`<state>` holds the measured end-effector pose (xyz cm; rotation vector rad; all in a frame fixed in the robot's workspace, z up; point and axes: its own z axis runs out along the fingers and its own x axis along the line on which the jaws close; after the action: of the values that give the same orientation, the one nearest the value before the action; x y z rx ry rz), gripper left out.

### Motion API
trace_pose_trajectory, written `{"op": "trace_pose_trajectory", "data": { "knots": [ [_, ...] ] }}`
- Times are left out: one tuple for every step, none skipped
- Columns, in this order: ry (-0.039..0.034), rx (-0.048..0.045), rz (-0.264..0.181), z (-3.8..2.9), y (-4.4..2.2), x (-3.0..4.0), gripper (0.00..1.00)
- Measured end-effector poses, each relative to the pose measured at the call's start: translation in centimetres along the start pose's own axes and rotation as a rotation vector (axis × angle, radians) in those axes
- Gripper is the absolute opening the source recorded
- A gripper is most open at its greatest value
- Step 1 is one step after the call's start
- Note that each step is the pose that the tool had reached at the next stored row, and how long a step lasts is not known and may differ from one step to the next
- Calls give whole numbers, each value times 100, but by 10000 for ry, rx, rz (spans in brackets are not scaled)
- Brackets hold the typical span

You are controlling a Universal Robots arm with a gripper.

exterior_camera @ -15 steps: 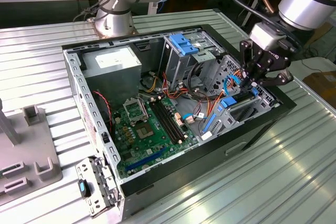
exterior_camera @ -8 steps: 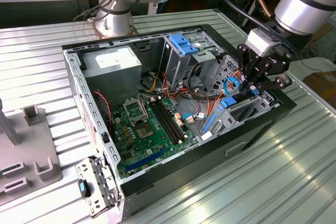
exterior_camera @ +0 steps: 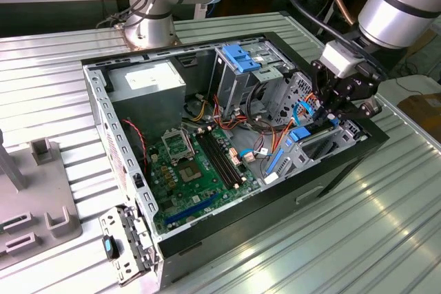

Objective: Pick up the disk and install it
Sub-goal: 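Insert the first disk wire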

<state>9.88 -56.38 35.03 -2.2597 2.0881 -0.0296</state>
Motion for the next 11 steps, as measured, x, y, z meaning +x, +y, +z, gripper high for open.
{"op": "trace_pose_trajectory", "data": {
  "knots": [
    [3, -1, -1, -2, 5, -6, 16],
    [2, 0, -2, 0, 8, -18, 16],
    [2, 0, -2, 0, 9, -19, 16],
    [2, 0, -1, 2, 9, -19, 16],
    [3, 2, -1, 5, 9, -19, 16],
    [3, 3, -2, 8, 9, -19, 16],
    [4, 5, -2, 12, 9, -19, 16],
    [5, 5, -1, 13, 10, -19, 16],
    [4, 5, -2, 14, 10, -19, 16],
    [3, 6, -2, 15, 9, -19, 16],
    [0, 7, 0, 16, 7, -19, 16]
  ]
}}
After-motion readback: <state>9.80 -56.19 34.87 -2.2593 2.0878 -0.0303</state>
